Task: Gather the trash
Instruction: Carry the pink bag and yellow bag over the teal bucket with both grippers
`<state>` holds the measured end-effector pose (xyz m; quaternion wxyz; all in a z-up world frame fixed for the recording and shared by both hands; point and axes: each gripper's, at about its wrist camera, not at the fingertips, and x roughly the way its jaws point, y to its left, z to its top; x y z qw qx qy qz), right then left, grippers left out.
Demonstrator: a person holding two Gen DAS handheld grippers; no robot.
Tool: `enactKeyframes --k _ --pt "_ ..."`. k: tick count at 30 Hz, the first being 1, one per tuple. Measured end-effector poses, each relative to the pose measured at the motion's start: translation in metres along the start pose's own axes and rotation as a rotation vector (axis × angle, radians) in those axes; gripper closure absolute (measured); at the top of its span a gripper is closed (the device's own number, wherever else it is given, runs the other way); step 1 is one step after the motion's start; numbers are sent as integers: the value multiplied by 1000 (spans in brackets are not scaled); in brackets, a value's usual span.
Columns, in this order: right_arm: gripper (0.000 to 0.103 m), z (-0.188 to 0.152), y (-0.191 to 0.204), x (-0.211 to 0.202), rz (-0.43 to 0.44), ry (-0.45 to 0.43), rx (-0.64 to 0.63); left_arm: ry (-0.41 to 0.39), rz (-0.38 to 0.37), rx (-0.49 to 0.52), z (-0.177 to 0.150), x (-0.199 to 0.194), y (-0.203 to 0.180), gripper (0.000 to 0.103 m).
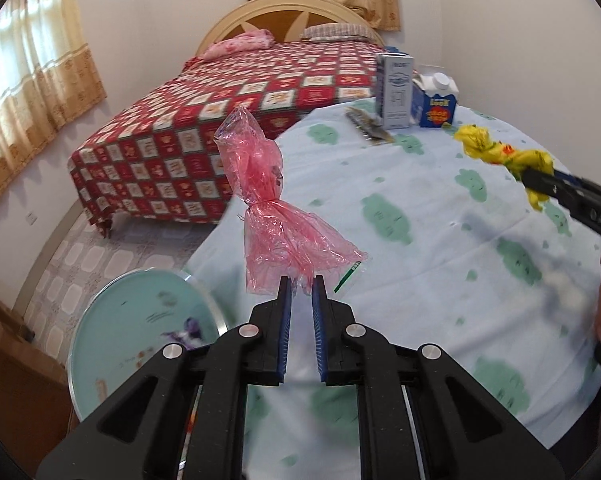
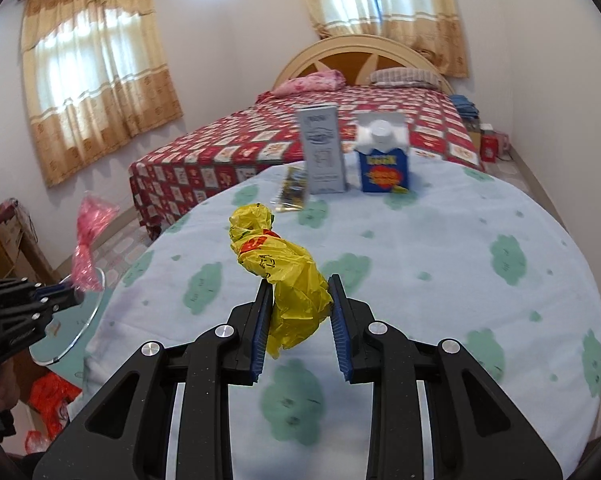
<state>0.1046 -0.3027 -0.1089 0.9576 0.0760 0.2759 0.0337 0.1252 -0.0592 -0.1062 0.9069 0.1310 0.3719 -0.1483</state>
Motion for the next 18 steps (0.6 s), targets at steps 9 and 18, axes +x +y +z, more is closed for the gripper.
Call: enactKeyframes --k 9,18 --pt "74 9 43 12 27 -9 -67 -10 71 -42 -30 -23 43 92" --pt "74 12 88 25 65 0 -137 -30 151 -108 -45 -32 87 92"
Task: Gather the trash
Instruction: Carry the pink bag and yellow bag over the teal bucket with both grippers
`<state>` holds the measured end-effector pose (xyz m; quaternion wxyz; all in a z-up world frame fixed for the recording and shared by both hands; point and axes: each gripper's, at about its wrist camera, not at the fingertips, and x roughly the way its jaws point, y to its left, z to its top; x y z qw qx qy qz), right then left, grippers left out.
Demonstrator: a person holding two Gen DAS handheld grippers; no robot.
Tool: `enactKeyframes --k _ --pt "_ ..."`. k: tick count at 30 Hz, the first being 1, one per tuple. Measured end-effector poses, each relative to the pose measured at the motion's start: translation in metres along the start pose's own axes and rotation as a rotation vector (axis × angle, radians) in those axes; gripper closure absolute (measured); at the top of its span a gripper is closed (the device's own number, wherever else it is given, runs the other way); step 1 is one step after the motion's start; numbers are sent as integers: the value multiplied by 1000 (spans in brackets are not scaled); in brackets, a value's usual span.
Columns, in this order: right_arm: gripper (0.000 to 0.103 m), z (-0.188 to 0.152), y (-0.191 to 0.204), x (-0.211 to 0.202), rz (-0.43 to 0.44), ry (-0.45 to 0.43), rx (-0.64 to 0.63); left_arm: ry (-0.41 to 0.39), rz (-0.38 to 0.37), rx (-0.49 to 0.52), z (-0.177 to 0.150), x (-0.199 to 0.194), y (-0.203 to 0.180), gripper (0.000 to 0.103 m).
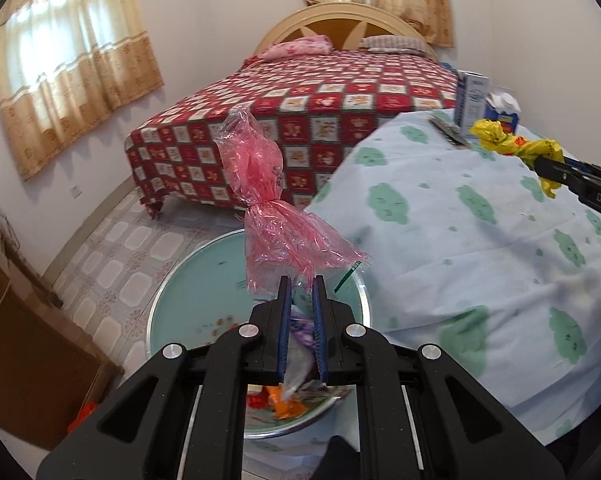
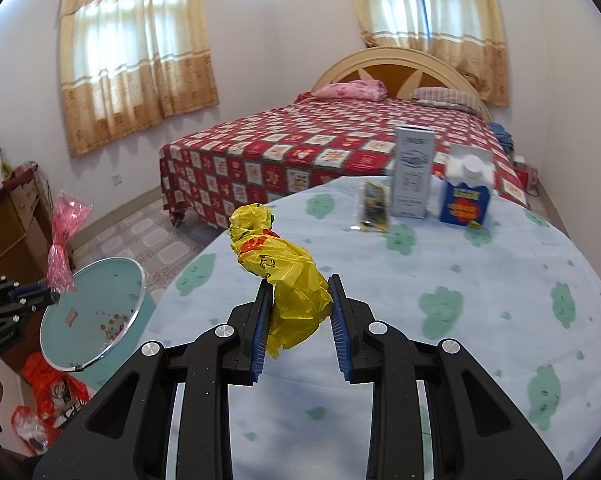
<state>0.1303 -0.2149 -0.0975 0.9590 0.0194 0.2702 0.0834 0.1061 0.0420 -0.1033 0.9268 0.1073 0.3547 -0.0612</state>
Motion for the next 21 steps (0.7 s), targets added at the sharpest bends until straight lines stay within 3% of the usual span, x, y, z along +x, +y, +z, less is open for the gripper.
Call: enactKeyframes --k 21 --pt "74 -6 80 29 85 26 -124 31 63 -76 -27 2 53 92"
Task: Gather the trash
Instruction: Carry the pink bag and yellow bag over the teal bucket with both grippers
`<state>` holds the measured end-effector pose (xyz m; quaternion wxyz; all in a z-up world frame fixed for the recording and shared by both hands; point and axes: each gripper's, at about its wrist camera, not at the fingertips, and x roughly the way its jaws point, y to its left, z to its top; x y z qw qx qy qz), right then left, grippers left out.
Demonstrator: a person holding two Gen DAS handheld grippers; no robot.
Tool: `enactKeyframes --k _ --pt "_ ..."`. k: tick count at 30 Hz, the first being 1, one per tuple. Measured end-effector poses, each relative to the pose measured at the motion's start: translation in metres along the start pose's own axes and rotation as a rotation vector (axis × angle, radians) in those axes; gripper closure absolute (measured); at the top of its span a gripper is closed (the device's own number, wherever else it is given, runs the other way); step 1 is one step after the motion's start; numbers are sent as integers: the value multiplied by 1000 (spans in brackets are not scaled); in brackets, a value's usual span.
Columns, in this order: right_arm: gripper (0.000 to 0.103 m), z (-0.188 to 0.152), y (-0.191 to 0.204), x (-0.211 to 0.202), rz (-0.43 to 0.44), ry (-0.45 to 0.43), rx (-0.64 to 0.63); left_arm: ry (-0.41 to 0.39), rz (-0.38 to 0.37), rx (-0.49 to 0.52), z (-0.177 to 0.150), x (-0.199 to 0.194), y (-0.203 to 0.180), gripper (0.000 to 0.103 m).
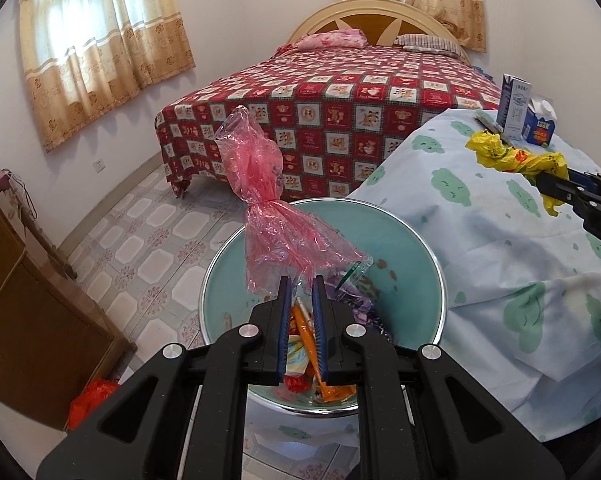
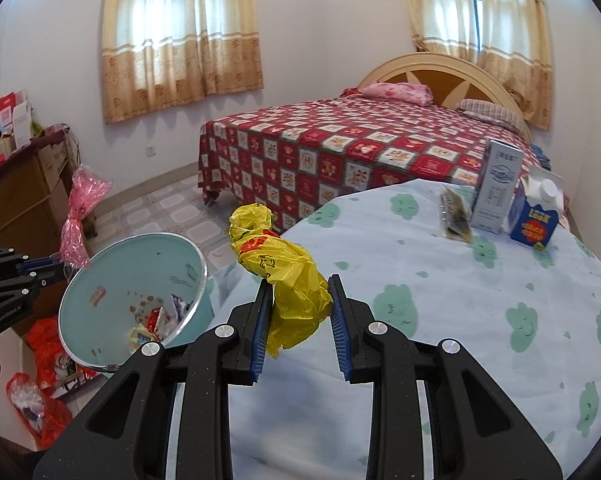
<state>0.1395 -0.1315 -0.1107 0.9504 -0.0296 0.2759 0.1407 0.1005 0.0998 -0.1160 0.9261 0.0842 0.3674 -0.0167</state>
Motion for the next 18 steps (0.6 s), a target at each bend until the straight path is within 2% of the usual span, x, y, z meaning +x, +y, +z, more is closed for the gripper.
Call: enactKeyframes --k 18 --pt "74 12 35 14 47 7 -75 22 17 -24 -7 4 23 92"
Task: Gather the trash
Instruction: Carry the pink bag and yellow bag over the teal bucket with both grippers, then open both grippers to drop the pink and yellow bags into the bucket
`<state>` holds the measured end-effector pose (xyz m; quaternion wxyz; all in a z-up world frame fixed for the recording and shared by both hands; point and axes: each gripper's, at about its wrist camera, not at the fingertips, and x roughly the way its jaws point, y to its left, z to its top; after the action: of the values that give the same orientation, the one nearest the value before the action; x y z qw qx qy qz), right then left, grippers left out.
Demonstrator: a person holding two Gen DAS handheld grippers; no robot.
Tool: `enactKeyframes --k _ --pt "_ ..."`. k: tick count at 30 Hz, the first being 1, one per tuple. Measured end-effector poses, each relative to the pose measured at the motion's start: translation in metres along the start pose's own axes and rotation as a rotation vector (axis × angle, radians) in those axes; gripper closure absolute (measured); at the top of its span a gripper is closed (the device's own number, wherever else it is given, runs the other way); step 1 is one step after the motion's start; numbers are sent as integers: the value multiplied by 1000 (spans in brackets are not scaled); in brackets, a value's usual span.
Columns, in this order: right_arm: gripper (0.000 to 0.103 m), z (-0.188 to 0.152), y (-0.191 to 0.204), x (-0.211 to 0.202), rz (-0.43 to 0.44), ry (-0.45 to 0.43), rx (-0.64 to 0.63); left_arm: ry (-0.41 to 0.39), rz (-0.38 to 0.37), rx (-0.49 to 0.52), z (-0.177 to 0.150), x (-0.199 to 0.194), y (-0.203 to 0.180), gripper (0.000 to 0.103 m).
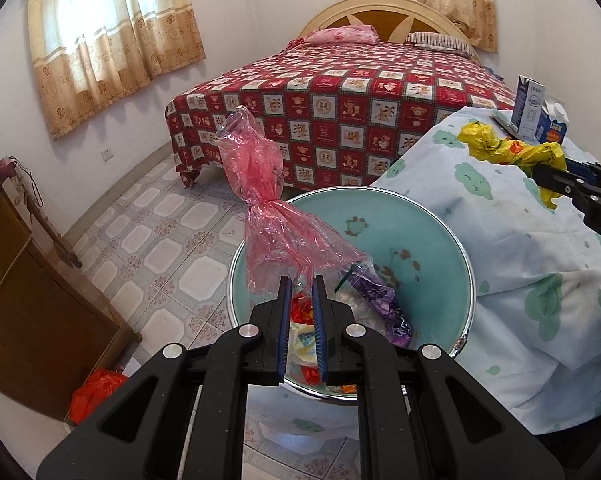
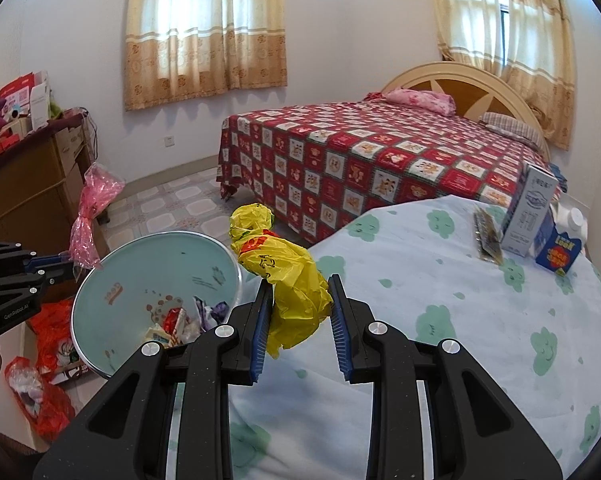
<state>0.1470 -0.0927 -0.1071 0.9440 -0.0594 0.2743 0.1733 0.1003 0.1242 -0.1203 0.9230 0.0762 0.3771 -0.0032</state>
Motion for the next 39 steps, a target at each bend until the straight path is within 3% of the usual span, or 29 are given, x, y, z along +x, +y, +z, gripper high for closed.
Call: enactKeyframes --k 39 --pt "73 8 43 16 99 23 -97 -17 -9 -36 1 -5 13 89"
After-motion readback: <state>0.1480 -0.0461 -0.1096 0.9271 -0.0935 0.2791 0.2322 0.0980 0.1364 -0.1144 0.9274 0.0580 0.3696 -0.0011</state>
